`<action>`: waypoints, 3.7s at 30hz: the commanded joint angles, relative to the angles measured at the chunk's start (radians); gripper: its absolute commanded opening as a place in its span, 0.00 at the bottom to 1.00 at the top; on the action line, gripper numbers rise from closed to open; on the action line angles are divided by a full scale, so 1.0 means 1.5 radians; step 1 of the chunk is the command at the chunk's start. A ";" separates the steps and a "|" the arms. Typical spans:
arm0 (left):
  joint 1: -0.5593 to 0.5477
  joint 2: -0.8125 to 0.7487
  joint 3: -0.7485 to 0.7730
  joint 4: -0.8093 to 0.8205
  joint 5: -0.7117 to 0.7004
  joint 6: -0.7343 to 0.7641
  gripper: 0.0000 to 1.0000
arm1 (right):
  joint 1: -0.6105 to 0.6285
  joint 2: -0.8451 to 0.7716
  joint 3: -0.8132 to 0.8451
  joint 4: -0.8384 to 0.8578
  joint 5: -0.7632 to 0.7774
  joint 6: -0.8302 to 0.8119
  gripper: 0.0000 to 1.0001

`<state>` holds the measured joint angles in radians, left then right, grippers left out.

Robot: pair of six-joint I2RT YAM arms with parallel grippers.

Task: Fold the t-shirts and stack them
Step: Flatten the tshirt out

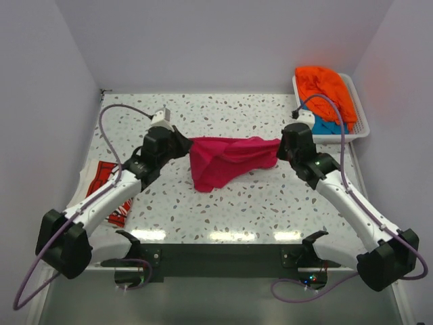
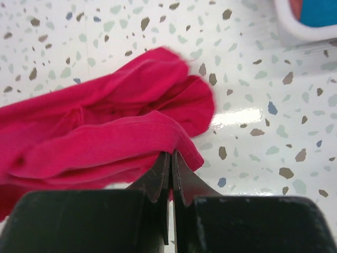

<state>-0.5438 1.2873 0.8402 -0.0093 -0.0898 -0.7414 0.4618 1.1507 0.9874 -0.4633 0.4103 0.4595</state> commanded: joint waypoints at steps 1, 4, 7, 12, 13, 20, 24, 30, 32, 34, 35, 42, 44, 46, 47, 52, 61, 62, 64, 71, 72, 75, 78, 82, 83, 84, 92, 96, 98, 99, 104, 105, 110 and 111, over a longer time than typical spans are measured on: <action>0.042 -0.086 0.016 -0.057 -0.051 -0.012 0.00 | -0.019 -0.062 0.053 -0.023 0.016 -0.015 0.00; 0.055 -0.133 0.030 -0.089 -0.065 -0.015 0.00 | -0.021 -0.084 0.073 -0.039 0.012 -0.018 0.00; 0.060 -0.167 0.045 -0.108 -0.075 -0.017 0.00 | -0.021 -0.104 0.099 -0.053 0.016 -0.022 0.00; 0.086 -0.179 0.086 -0.133 -0.059 -0.015 0.00 | -0.022 -0.119 0.144 -0.073 0.018 -0.028 0.00; 0.092 -0.176 0.092 -0.135 -0.051 -0.014 0.00 | -0.020 -0.123 0.156 -0.076 0.022 -0.033 0.00; 0.136 -0.138 0.099 -0.101 -0.002 -0.043 0.00 | -0.032 -0.087 0.226 -0.076 0.037 -0.056 0.00; 0.193 -0.034 0.147 -0.033 0.075 -0.063 0.00 | -0.055 -0.002 0.292 -0.048 -0.014 -0.054 0.00; 0.256 0.085 0.340 -0.039 0.155 -0.053 0.00 | -0.090 0.119 0.455 -0.026 -0.068 -0.073 0.00; 0.266 0.089 0.416 -0.064 0.151 -0.035 0.00 | -0.093 0.143 0.511 -0.021 -0.083 -0.079 0.00; 0.275 0.073 0.469 -0.101 0.139 -0.022 0.00 | -0.094 0.158 0.570 -0.027 -0.092 -0.081 0.00; 0.278 0.061 0.475 -0.107 0.133 -0.017 0.00 | -0.096 0.175 0.587 -0.029 -0.099 -0.081 0.00; 0.280 -0.081 0.294 -0.072 0.151 -0.068 0.00 | -0.117 0.220 0.642 -0.089 -0.116 -0.082 0.00; 0.278 -0.140 0.143 -0.034 0.165 -0.118 0.00 | -0.132 0.209 0.577 -0.095 -0.119 -0.080 0.00; 0.257 -0.196 -0.023 0.046 0.198 -0.154 0.00 | -0.160 0.193 0.492 -0.097 -0.118 -0.075 0.00; 0.240 -0.212 -0.073 0.068 0.201 -0.155 0.06 | -0.176 0.189 0.461 -0.094 -0.123 -0.072 0.00; 0.140 -0.191 -0.223 0.103 0.182 -0.115 0.64 | -0.266 0.225 0.332 -0.078 -0.172 -0.043 0.14; 0.140 -0.157 -0.190 0.052 0.066 -0.088 0.78 | -0.261 0.192 0.222 -0.025 -0.216 -0.021 0.52; 0.140 -0.143 -0.184 0.060 0.042 -0.087 0.78 | -0.254 0.187 0.210 -0.020 -0.224 -0.017 0.52; 0.142 -0.085 -0.139 0.076 0.015 -0.076 0.76 | -0.223 0.169 0.171 0.008 -0.230 -0.008 0.52; 0.178 0.192 0.129 0.024 -0.047 0.031 0.65 | -0.053 0.160 0.052 0.082 -0.193 0.037 0.50; 0.178 0.245 0.178 0.016 -0.050 0.047 0.65 | -0.043 0.162 0.026 0.087 -0.189 0.041 0.50; 0.178 0.335 0.272 -0.044 -0.078 0.079 0.65 | -0.011 0.176 -0.009 0.109 -0.186 0.049 0.51; 0.176 0.409 0.347 -0.081 -0.077 0.114 0.68 | 0.032 0.200 -0.017 0.114 -0.170 0.049 0.52; 0.172 0.475 0.411 -0.140 -0.074 0.138 0.72 | 0.055 0.230 -0.026 0.121 -0.155 0.049 0.54; 0.170 0.482 0.414 -0.145 -0.076 0.139 0.72 | 0.058 0.235 -0.028 0.123 -0.151 0.047 0.54; 0.165 0.491 0.414 -0.146 -0.080 0.140 0.72 | 0.063 0.240 -0.033 0.125 -0.150 0.046 0.54; 0.154 0.511 0.397 -0.130 -0.073 0.141 0.60 | 0.070 0.266 -0.058 0.130 -0.120 0.045 0.49; 0.153 0.504 0.387 -0.118 -0.069 0.141 0.37 | 0.071 0.268 -0.064 0.126 -0.109 0.043 0.34; 0.153 0.505 0.393 -0.121 -0.068 0.141 0.27 | 0.070 0.268 -0.062 0.122 -0.108 0.043 0.20; 0.154 0.504 0.394 -0.123 -0.068 0.142 0.17 | 0.070 0.269 -0.060 0.121 -0.108 0.043 0.15; 0.157 0.491 0.399 -0.133 -0.065 0.144 0.00 | 0.068 0.263 -0.048 0.099 -0.094 0.034 0.00; 0.159 0.484 0.395 -0.134 -0.066 0.140 0.00 | 0.065 0.262 -0.045 0.096 -0.089 0.031 0.00; 0.182 0.417 0.346 -0.122 -0.081 0.113 0.00 | 0.035 0.233 -0.035 0.072 -0.084 0.011 0.00; 0.187 0.390 0.335 -0.120 -0.082 0.097 0.00 | 0.018 0.222 -0.031 0.066 -0.085 0.008 0.00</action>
<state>-0.3000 2.0098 1.3762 -0.2249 -0.1879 -0.5465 0.5339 1.5475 0.8978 -0.3401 0.2424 0.4995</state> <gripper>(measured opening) 0.030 0.011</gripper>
